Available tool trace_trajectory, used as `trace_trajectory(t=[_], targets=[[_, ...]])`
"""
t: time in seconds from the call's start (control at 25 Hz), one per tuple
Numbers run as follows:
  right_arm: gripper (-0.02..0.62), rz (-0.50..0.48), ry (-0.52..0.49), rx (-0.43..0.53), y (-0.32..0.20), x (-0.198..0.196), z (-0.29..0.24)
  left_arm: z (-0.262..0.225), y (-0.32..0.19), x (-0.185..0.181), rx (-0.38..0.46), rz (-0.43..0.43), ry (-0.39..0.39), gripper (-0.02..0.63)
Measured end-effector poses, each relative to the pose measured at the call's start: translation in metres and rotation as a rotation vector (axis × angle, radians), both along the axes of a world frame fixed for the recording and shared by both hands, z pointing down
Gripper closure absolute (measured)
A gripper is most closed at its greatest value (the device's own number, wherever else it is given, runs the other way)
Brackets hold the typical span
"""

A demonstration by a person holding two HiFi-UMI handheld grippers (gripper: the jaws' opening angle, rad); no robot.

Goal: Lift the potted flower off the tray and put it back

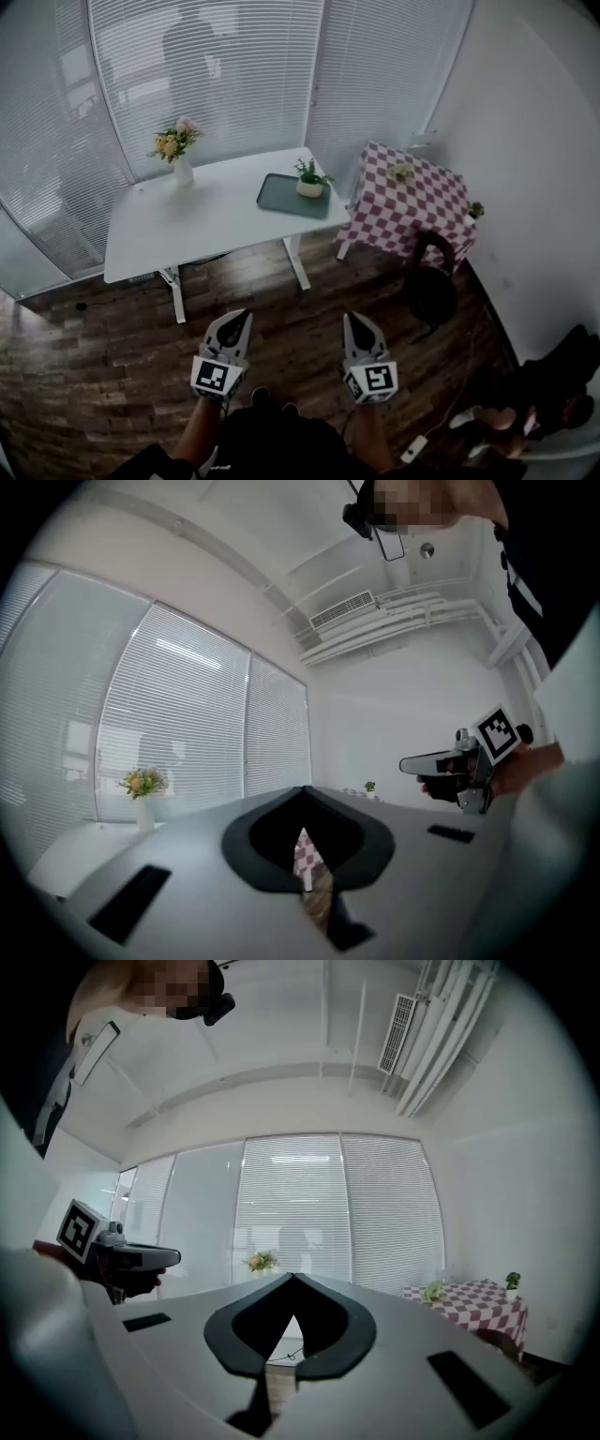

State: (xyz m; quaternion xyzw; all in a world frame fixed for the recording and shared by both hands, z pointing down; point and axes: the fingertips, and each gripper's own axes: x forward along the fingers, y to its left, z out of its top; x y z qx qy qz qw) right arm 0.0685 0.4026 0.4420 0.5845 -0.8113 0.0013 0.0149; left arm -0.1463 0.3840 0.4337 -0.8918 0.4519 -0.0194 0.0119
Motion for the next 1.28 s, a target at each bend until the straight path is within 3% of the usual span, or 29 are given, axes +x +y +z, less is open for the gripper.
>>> trace_trajectory(t=[0.16, 0.36, 0.4, 0.44, 0.48, 0.56, 0.68, 0.84, 1.08, 1.28], targets=[[0.592, 0.016, 0.052, -0.008, 0.002, 0.004, 0.011, 0.0, 0.002, -0.002, 0.004, -0.008, 0.001, 0.6], [0.584, 0.004, 0.039, 0.065, 0.005, 0.007, -0.003, -0.004, 0.007, 0.001, 0.015, -0.011, 0.017, 0.598], [0.484, -0.01, 0.021, 0.07, 0.005, 0.007, -0.006, -0.005, 0.008, 0.003, 0.02, -0.01, 0.033, 0.565], [0.366, -0.023, -0.002, 0.072, 0.005, 0.007, -0.007, -0.006, 0.01, 0.004, 0.023, -0.011, 0.041, 0.436], [0.322, -0.03, -0.026, 0.073, 0.006, 0.008, -0.008, -0.005, 0.011, 0.005, 0.024, -0.018, 0.037, 0.359], [0.27, -0.022, -0.03, 0.078, 0.008, 0.013, -0.007, -0.002, 0.013, 0.006, 0.024, -0.043, 0.01, 0.348], [0.244, -0.011, 0.005, 0.085, 0.008, 0.02, 0.0, -0.001, 0.013, 0.004, 0.027, -0.073, 0.024, 0.344], [0.235, 0.004, -0.044, 0.077, 0.021, 0.022, 0.005, 0.005, 0.026, -0.001, 0.023, -0.105, 0.038, 0.344], [0.229, 0.006, -0.055, 0.092, 0.028, 0.035, 0.003, 0.011, 0.034, 0.01, 0.026, -0.106, -0.013, 0.344], [0.229, 0.003, -0.06, 0.084, 0.027, 0.04, 0.004, 0.003, 0.036, 0.019, 0.031, -0.109, 0.039, 0.344]])
